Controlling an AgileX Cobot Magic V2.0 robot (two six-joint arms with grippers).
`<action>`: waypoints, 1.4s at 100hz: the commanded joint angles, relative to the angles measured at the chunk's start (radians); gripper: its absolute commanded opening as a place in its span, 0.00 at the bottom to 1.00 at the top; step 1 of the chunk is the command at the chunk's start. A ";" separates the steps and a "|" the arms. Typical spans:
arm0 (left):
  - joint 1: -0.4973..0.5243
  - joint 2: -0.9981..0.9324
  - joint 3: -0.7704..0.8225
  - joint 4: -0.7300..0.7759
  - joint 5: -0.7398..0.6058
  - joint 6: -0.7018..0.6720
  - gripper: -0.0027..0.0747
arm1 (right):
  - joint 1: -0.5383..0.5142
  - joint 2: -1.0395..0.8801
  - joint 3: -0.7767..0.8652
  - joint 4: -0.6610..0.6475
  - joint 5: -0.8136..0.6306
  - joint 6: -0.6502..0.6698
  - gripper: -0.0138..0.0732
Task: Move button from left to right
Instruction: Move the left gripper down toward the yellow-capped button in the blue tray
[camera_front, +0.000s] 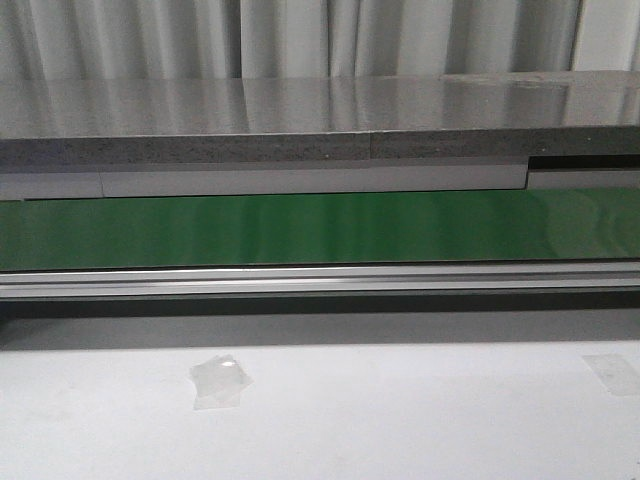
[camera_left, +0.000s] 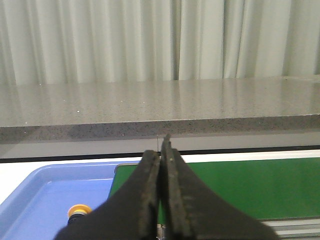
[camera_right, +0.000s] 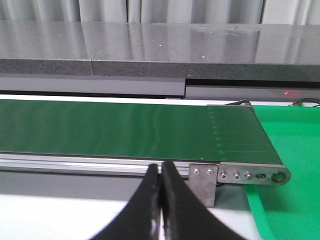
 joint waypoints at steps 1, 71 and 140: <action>-0.005 -0.034 0.045 -0.003 -0.084 -0.009 0.01 | 0.004 -0.014 -0.015 -0.005 -0.085 -0.006 0.08; -0.005 0.095 -0.279 -0.031 0.167 -0.009 0.01 | 0.004 -0.014 -0.015 -0.005 -0.085 -0.006 0.08; -0.005 0.862 -1.009 -0.028 1.048 0.022 0.01 | 0.004 -0.014 -0.015 -0.005 -0.085 -0.006 0.08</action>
